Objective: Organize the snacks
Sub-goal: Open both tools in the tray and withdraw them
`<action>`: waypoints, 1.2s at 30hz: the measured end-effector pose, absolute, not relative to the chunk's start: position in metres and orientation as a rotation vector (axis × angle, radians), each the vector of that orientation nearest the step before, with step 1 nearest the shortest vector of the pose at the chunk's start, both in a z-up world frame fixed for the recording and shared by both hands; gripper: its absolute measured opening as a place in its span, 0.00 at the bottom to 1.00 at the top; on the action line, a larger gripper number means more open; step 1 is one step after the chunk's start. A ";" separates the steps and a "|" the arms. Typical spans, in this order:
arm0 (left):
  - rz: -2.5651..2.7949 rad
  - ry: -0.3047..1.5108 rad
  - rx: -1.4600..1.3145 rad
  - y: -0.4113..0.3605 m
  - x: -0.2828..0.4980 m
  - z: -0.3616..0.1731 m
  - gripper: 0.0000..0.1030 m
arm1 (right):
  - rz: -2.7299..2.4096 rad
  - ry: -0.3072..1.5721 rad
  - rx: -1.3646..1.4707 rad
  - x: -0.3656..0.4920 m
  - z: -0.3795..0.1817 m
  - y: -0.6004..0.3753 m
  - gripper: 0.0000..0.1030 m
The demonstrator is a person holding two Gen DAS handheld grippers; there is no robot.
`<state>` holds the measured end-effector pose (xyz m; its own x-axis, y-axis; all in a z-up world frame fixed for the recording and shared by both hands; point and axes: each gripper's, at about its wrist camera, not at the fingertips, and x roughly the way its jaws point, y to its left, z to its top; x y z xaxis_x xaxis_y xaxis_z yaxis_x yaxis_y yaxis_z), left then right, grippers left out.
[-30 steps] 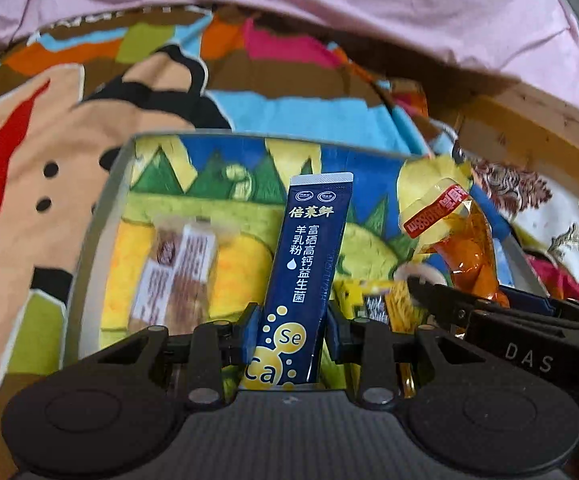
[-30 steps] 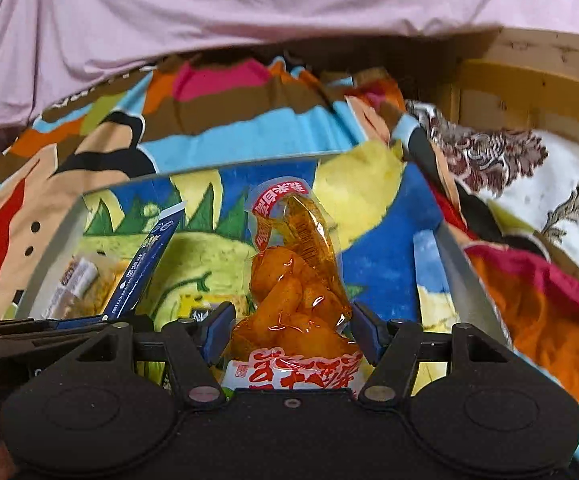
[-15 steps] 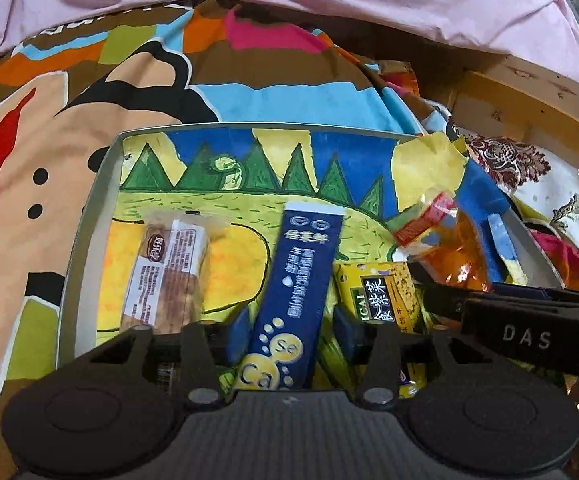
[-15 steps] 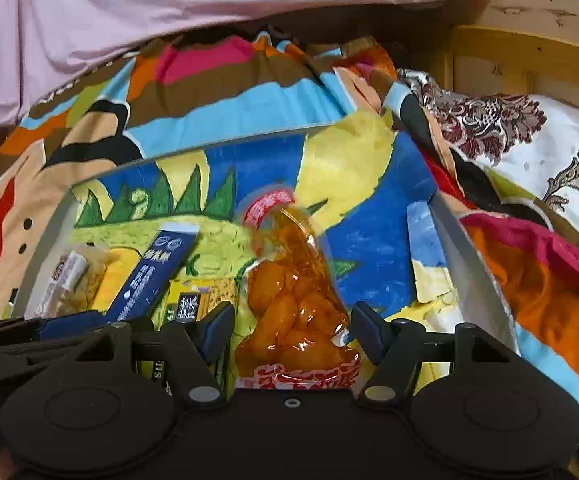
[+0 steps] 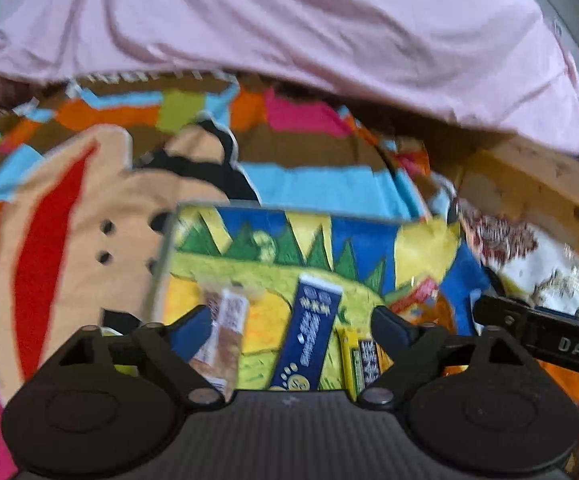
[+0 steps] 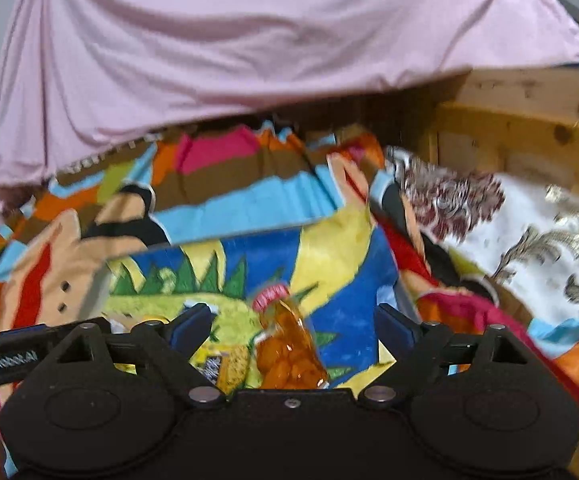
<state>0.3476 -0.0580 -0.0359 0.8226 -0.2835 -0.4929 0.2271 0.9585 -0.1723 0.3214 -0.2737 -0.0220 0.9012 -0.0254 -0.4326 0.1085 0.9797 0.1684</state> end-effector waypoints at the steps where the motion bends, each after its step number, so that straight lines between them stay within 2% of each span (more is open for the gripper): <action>1: -0.263 0.516 -0.107 -0.056 0.342 -0.030 0.94 | -0.065 0.424 0.193 0.315 -0.017 -0.275 0.97; 5: -0.250 0.405 -0.078 -0.047 0.313 -0.004 0.99 | -0.041 0.331 0.176 0.283 0.003 -0.272 0.99; 12: -0.226 0.301 -0.072 -0.035 0.261 0.027 0.99 | -0.027 0.210 0.129 0.227 0.029 -0.264 0.99; 20: -0.170 0.261 -0.084 -0.014 0.202 0.038 1.00 | -0.015 0.125 0.052 0.159 0.041 -0.252 0.99; 36: -0.152 0.231 -0.051 0.002 0.099 0.037 1.00 | 0.017 0.153 -0.003 0.055 0.035 -0.234 0.99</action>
